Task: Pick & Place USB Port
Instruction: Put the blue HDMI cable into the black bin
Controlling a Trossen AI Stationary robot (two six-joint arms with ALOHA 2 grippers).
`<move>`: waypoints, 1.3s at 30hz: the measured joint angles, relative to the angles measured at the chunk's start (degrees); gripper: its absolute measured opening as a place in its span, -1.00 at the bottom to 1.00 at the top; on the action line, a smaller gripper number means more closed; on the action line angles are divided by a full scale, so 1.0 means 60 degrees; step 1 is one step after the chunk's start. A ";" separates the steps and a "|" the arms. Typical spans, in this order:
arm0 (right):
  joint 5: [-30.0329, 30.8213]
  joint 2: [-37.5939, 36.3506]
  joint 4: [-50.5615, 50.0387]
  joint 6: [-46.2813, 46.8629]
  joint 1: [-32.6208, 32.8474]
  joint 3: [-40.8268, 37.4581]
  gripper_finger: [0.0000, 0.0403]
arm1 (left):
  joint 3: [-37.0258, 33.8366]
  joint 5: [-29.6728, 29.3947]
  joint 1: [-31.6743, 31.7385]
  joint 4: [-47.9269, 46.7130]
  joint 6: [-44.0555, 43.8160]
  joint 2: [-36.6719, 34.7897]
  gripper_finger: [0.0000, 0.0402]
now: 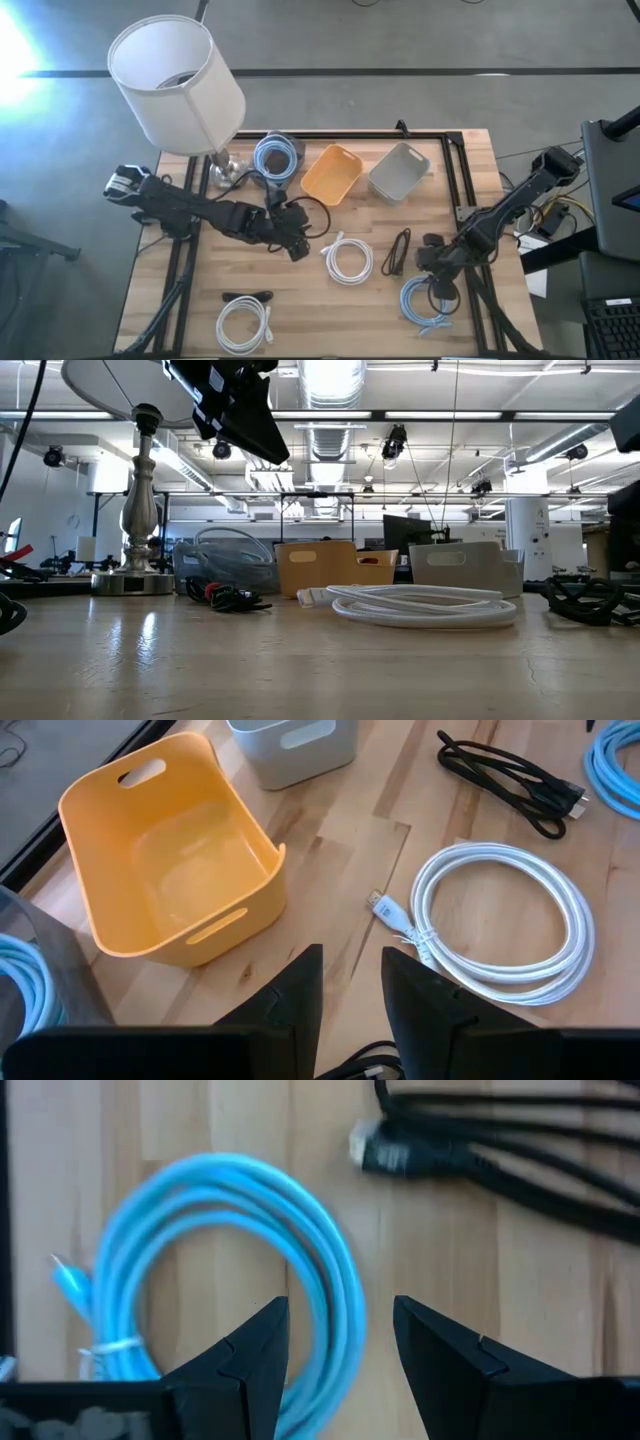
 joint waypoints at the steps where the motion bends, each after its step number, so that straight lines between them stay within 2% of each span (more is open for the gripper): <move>1: -0.0003 0.0000 -0.0001 0.0002 0.0041 -0.0105 -0.12 | -0.0001 0.0000 0.0000 0.0000 0.0000 0.0000 -0.46; 5: -0.0065 0.0000 0.0064 0.0011 0.0209 -0.0464 -0.12 | -0.0001 0.0000 0.0000 -0.0004 0.0000 0.0000 -0.46; 11: -0.0078 0.0000 0.1353 0.0073 0.0332 -0.0907 -0.12 | -0.0001 0.0000 -0.0004 -0.0007 0.0000 0.0000 -0.46; 16: -0.0078 0.0000 0.1533 0.0073 0.0332 -0.1242 -0.12 | -0.0001 0.0000 -0.0004 -0.0011 -0.0004 0.0000 -0.46; 20: -0.0078 0.0000 0.2383 0.0064 0.0332 -0.1702 -0.12 | 0.0000 0.0000 -0.0007 -0.0011 -0.0022 0.0000 -0.46; 28: 0.0042 -0.0055 0.3109 -0.0468 0.0390 -0.2372 -0.13 | -0.0001 0.0000 -0.0011 -0.0018 -0.0033 0.0000 -0.46; 32: 0.0120 -0.0048 0.3092 -0.1214 0.0390 -0.2402 -0.26 | -0.0001 0.0000 -0.0011 -0.0018 -0.0047 0.0000 -0.46; 39: 0.0227 0.0010 0.3026 -0.1833 0.0390 -0.2048 -0.72 | -0.0001 0.0000 -0.0011 -0.0015 -0.0047 0.0000 -0.46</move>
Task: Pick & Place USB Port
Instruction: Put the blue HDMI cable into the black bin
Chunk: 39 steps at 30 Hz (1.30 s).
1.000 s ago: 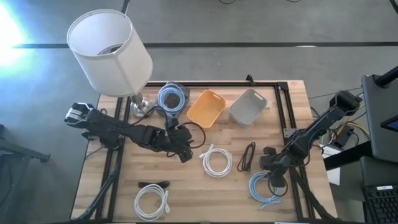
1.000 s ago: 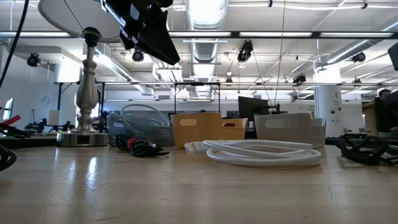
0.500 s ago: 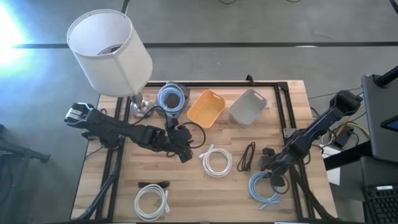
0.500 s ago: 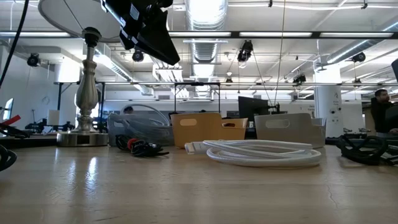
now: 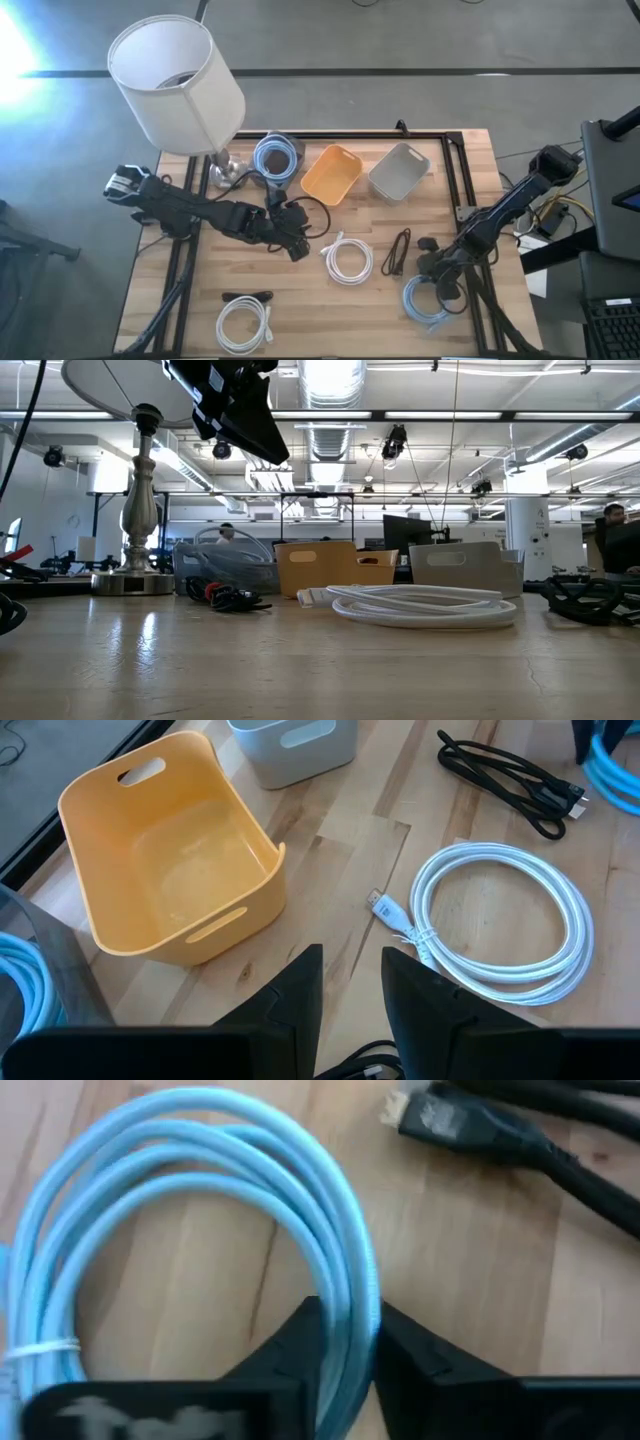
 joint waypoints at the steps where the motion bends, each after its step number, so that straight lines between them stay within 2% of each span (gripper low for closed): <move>1: -0.0009 0.0012 -0.0008 0.0023 -0.0002 0.0083 -0.79 | 0.0000 0.0000 0.0000 0.0002 0.0000 0.0000 -0.46; 4: -0.0075 0.0030 -0.0145 0.0025 -0.0004 0.0468 -0.92 | 0.0000 0.0000 0.0000 0.0010 -0.0021 0.0000 -0.46; 10: 0.0066 0.0012 -0.1449 -0.1104 -0.0040 0.1739 -0.93 | 0.0000 0.0000 0.0000 0.0050 -0.0037 0.0000 -0.46; 17: 0.1655 0.0005 -0.2969 -0.1919 -0.0178 0.3295 -0.93 | 0.0000 0.0014 -0.0004 0.1072 -0.0962 0.0000 -0.46; 19: 0.1811 -0.0006 -0.3492 -0.2197 -0.0222 0.3800 -0.93 | 0.0000 0.0297 0.0000 0.1405 -0.1222 0.0000 -0.46; 23: 0.2408 -0.0006 -0.4691 -0.2600 -0.0295 0.4870 -0.93 | -0.0023 0.1494 -0.0007 0.2114 -0.1266 0.0000 -0.46; 27: 0.3554 -0.0010 -0.5720 -0.3300 -0.0295 0.5937 -0.93 | -0.0269 0.2667 -0.0013 0.3131 -0.1013 0.0068 -0.46; 34: 0.7127 -0.0013 -0.5606 -0.4989 -0.0310 0.6932 -0.93 | -0.0748 0.3691 -0.0022 0.5364 -0.0796 0.0655 -0.46; 39: 0.8108 -0.0013 -0.4445 -0.6003 -0.0313 0.6866 -0.94 | -0.0969 0.3977 -0.0022 0.6717 -0.0171 0.1156 -0.46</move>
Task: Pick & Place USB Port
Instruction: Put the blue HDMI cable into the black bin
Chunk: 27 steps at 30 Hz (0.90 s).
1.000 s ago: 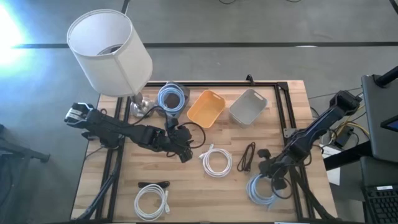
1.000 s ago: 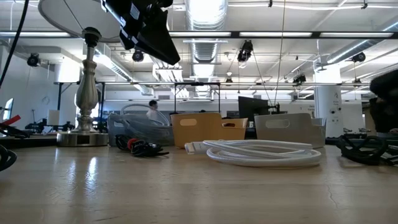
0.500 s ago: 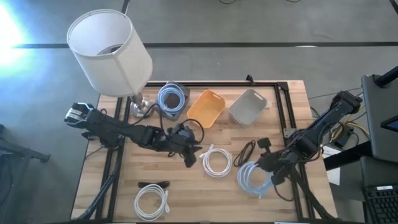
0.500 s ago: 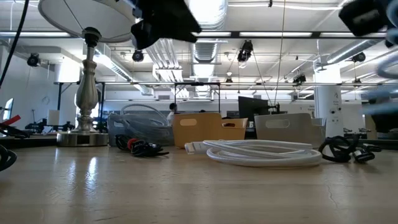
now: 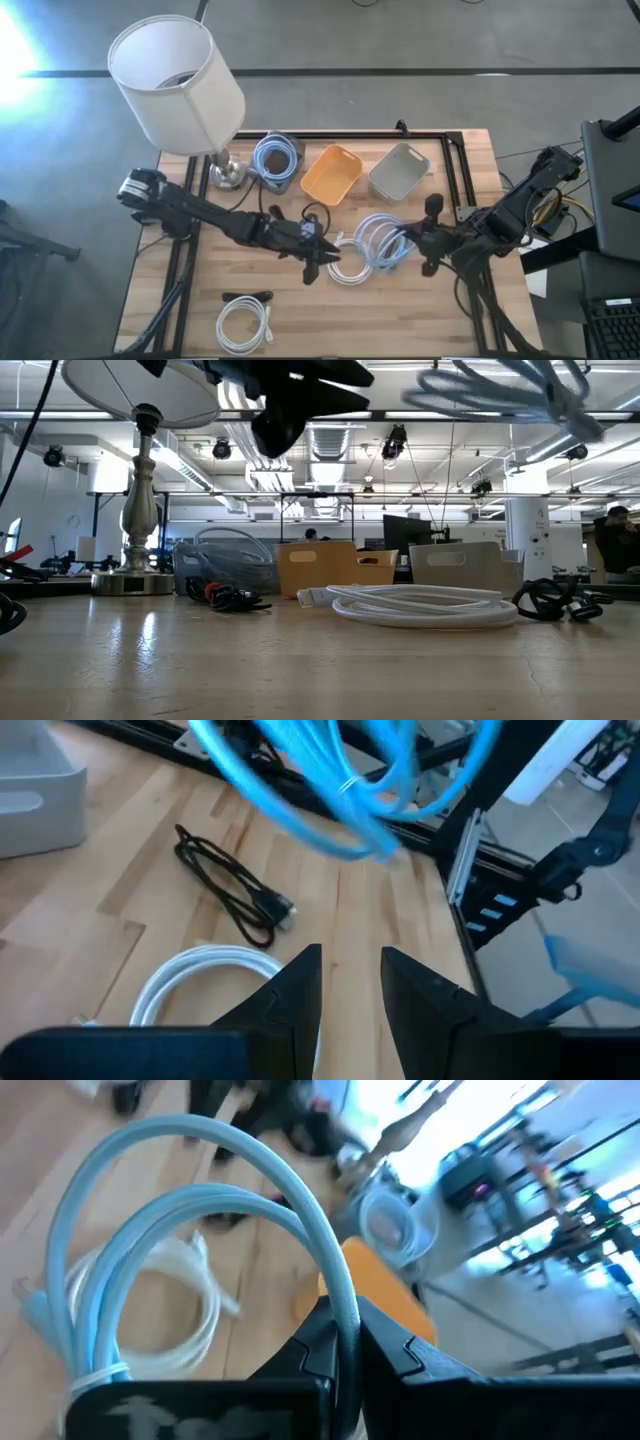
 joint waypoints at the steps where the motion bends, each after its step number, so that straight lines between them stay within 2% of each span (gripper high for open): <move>1: 0.0068 0.0000 0.0353 -0.0173 -0.0014 -0.0047 -0.94 | 0.0000 -0.0003 0.0004 0.0155 0.0165 0.0107 -0.46; 7: 0.0156 0.0168 0.1814 -0.1196 -0.0149 -0.0178 -0.94 | 0.0004 0.0105 0.0025 0.0820 0.0775 0.0591 -0.46; 12: 0.0180 0.0374 0.2281 -0.1616 -0.0451 -0.0196 -0.94 | 0.0004 0.0442 0.0025 0.0834 0.1413 0.0635 -0.46; 21: 0.0176 0.0857 0.2770 -0.1757 -0.1237 -0.0196 -0.94 | 0.0027 0.0482 0.0036 0.0993 0.2306 0.0636 -0.46; 27: 0.0170 0.1286 0.3371 -0.2533 -0.1455 -0.0155 -0.94 | 0.0029 0.0482 0.0131 0.1060 0.2463 0.0636 -0.46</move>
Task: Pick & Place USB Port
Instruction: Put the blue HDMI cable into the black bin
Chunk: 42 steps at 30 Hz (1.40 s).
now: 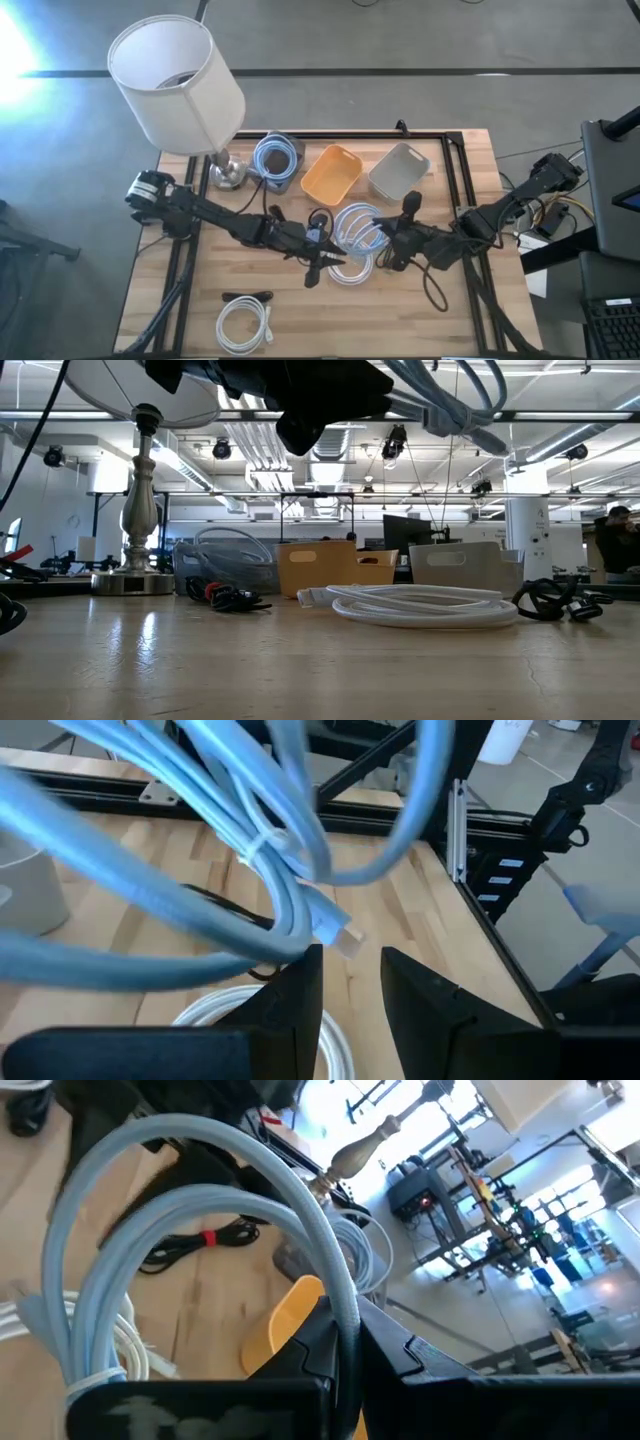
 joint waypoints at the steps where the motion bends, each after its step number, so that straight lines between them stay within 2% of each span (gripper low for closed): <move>1: 0.0003 0.0067 0.0125 -0.0131 -0.0013 0.0003 -0.94 | 0.0000 0.0000 0.0006 0.0000 0.0048 0.0000 -0.46; 8: 0.0024 0.0026 0.0307 -0.0578 -0.0010 0.0007 -0.94 | 0.0014 -0.0005 0.0050 -0.0266 -0.0172 0.0000 -0.46; 13: 0.0471 -0.0201 0.0314 -0.0655 -0.0010 0.0014 -0.94 | 0.0015 -0.0031 0.0176 -0.0962 -0.0303 0.0000 -0.41; 22: 0.0473 -0.0336 0.0285 -0.0684 -0.0010 0.0014 -0.94 | 0.0015 -0.0233 0.0467 -0.0311 -0.0140 0.0000 0.09; 26: 0.0473 -0.0336 0.0285 -0.0676 -0.0010 0.0014 -0.94 | 0.0015 -0.0222 0.0443 0.0357 0.0319 0.0000 0.21; 35: 0.0474 -0.0336 0.0289 -0.0644 -0.0057 0.0003 -0.94 | 0.0015 0.0403 0.0441 0.1634 0.0605 0.0000 0.24; 42: 0.0422 -0.0097 0.0315 -0.0496 -0.0392 0.0000 -0.94 | 0.0015 0.0420 0.0444 0.2254 0.0604 0.0000 0.24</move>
